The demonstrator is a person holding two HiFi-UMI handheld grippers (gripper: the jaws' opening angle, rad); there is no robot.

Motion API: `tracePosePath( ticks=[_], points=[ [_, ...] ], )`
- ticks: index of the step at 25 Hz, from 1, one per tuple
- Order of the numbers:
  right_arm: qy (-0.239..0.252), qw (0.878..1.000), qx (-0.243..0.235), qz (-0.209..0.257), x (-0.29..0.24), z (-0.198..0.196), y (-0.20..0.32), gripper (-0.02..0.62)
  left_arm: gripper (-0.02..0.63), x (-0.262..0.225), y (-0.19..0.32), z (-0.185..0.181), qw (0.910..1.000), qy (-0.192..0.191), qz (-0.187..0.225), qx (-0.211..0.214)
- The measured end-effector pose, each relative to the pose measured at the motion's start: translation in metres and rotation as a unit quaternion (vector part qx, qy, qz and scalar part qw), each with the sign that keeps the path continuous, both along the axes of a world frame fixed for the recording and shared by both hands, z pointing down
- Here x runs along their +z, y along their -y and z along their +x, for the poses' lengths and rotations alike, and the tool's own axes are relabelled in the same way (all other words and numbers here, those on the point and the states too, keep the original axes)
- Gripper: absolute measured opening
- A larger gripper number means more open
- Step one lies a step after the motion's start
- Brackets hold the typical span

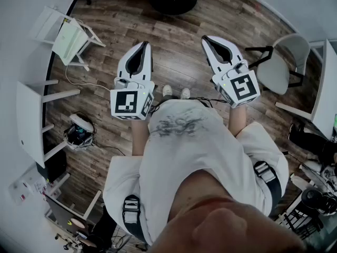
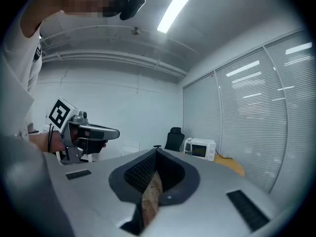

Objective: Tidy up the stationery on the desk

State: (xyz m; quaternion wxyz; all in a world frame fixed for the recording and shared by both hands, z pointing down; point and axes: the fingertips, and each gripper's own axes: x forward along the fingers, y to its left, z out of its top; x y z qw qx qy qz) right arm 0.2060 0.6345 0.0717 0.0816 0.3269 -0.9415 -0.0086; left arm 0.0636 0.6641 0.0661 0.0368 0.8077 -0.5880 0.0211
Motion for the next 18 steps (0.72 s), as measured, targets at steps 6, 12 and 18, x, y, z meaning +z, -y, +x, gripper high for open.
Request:
tracePosePath(
  ticks=[6, 12, 18],
  points=[
    [0.003, 1.000, -0.004, -0.001, 0.005, 0.006, -0.008, 0.061, 0.009, 0.006, -0.005, 0.011, 1.0000, 0.001, -0.007, -0.003],
    [0.021, 1.000, -0.002, 0.003, 0.004, 0.013, -0.004, 0.061, 0.009, 0.009, -0.008, 0.019, 0.9998, 0.009, -0.011, -0.013],
    [0.022, 1.000, -0.012, -0.005, 0.006, -0.001, 0.009, 0.061, 0.009, 0.010, 0.003, 0.007, 0.9996, 0.014, -0.014, -0.021]
  ],
)
